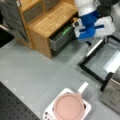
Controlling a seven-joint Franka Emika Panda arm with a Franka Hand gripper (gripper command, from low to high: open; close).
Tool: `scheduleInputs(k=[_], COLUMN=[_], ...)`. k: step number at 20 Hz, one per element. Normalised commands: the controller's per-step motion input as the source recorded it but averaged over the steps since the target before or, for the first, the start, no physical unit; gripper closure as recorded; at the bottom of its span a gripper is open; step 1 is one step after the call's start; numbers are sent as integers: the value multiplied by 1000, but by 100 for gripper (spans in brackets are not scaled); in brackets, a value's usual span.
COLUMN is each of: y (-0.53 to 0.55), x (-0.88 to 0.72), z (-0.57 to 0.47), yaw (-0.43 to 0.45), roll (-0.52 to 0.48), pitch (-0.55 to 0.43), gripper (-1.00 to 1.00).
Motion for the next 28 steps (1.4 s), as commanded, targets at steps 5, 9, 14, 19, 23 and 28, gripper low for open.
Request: scheduleInputs(k=[5,9,14,19,23,28], y=[-142,-12,135,196,149,160], x=[98,147,170,194,220,270], z=[402,170,-14,-94,-44,-2], yaw=[148,158,246,393,424,415], roll=[-27,67,96,124,74,25], pitch=[192,162,105,4,-30,-42], gripper=[-100,-100,-100,-100,-100,-100])
